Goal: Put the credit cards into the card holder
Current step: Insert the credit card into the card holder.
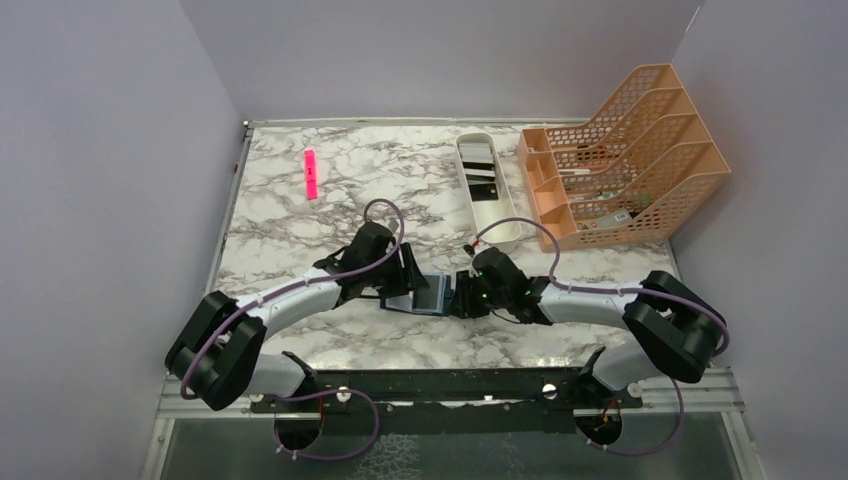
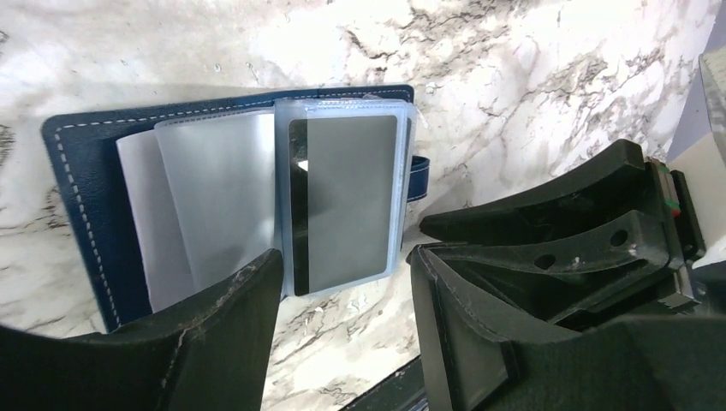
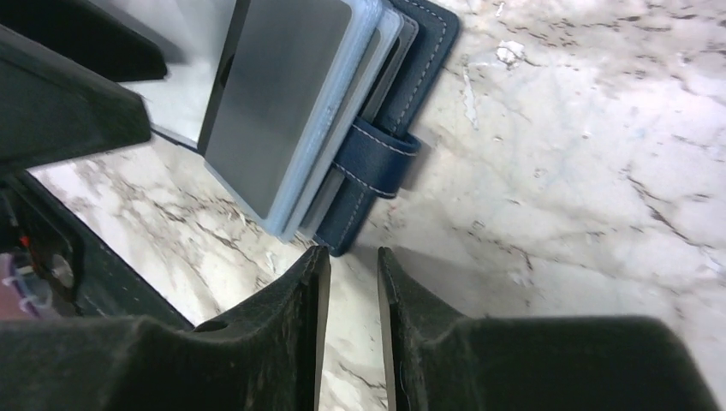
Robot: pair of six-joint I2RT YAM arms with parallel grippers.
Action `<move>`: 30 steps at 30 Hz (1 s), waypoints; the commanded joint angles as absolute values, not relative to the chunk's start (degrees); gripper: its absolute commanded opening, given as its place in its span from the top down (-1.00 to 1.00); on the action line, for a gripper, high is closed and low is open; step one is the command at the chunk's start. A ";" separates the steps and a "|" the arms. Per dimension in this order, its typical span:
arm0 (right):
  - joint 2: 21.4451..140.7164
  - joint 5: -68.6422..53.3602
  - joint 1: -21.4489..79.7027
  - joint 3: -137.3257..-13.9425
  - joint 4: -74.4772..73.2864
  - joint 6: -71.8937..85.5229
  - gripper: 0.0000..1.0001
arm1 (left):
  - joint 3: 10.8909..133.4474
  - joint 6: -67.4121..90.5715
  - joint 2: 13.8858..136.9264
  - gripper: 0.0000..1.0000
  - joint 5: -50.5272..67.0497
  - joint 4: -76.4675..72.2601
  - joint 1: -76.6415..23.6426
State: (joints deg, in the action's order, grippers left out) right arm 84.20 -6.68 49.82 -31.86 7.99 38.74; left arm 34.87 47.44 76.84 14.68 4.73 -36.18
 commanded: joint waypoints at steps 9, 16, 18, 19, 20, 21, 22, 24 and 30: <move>81.44 -6.18 49.75 -40.72 -5.07 6.29 0.40 | 39.04 41.54 70.16 -0.24 17.57 14.90 -29.74; 83.05 -8.33 49.49 -42.63 -3.18 -8.83 0.23 | 36.38 40.26 68.08 -0.28 19.63 16.44 -24.20; 84.25 -9.87 49.25 -42.89 -3.43 -12.26 0.18 | 35.49 40.17 68.07 -0.31 19.93 16.44 -22.45; 84.86 -11.01 49.16 -43.05 -3.61 -13.85 0.16 | 35.17 40.17 68.13 -0.32 20.17 16.25 -21.74; 85.42 -11.79 49.09 -43.22 -3.95 -15.06 0.12 | 34.94 40.17 68.26 -0.33 20.27 16.13 -21.22; 85.85 -12.60 49.05 -43.40 -4.11 -16.12 0.09 | 34.78 40.05 68.35 -0.34 20.26 16.01 -20.85; 86.31 -13.24 49.04 -43.60 -3.97 -17.06 0.06 | 34.61 39.93 68.44 -0.35 20.15 15.99 -20.49; 87.00 -14.41 49.04 -44.05 -3.14 -18.61 0.04 | 34.46 39.61 68.74 -0.37 20.13 15.87 -19.91; 90.70 -17.09 49.04 -46.80 -3.21 -22.43 0.01 | 33.41 39.58 70.88 -0.38 22.91 13.55 -18.96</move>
State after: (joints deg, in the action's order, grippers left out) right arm 88.23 -13.52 49.36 -43.79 -3.25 -17.45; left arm 34.50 40.42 69.58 19.38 15.77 -19.49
